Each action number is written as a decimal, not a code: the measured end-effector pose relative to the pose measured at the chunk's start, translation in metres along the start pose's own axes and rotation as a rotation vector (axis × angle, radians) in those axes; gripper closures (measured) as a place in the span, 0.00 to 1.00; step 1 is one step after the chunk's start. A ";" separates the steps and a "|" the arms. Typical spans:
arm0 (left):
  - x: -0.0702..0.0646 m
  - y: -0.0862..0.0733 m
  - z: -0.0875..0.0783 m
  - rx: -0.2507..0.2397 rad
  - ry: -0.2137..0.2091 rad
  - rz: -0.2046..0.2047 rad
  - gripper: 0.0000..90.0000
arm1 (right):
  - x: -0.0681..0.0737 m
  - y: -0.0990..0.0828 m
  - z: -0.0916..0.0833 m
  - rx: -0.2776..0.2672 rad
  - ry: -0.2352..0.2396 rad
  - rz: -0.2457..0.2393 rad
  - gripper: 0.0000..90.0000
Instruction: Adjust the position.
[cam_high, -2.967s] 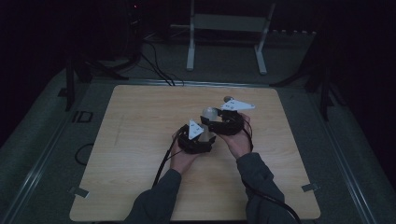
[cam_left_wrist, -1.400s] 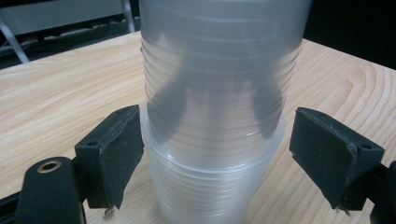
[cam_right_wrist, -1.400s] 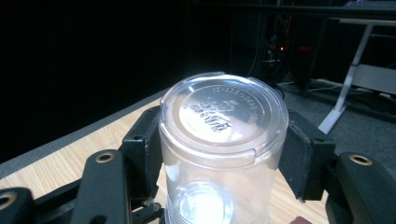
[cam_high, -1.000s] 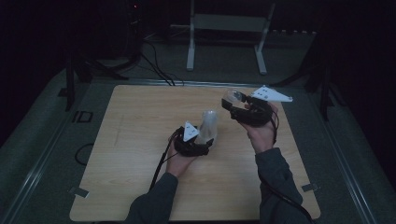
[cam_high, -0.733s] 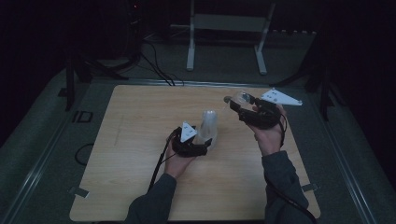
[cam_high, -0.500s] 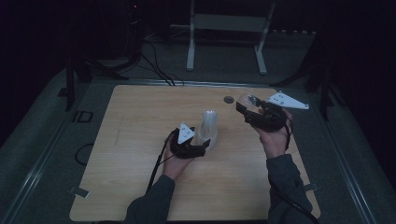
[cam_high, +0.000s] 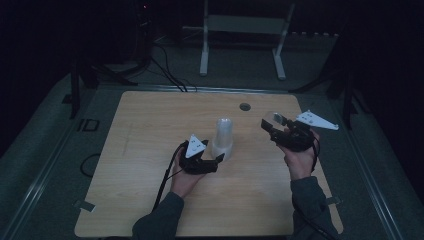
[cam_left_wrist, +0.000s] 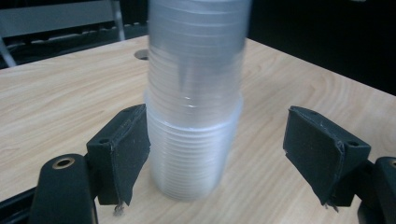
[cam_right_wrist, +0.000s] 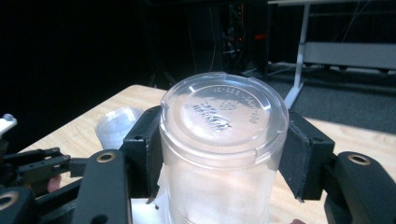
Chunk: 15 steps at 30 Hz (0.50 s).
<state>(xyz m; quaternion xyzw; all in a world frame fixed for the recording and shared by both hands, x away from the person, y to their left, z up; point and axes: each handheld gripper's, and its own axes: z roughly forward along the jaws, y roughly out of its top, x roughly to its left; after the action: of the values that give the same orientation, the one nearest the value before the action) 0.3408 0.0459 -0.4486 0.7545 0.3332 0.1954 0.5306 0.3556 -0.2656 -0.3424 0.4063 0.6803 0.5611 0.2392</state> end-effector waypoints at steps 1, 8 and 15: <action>-0.001 0.000 -0.001 0.000 -0.001 0.003 0.25 | -0.002 -0.003 0.000 0.003 0.000 0.008 0.44; -0.002 -0.003 -0.003 -0.003 -0.023 -0.024 0.26 | -0.009 -0.023 0.001 0.024 0.001 0.069 0.44; -0.008 0.001 -0.001 0.002 -0.066 -0.010 0.31 | -0.009 -0.041 0.005 0.046 0.012 0.100 0.44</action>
<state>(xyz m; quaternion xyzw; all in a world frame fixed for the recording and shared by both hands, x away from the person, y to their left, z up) 0.3350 0.0410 -0.4463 0.7593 0.3194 0.1675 0.5416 0.3523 -0.2716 -0.3838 0.4416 0.6734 0.5591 0.1972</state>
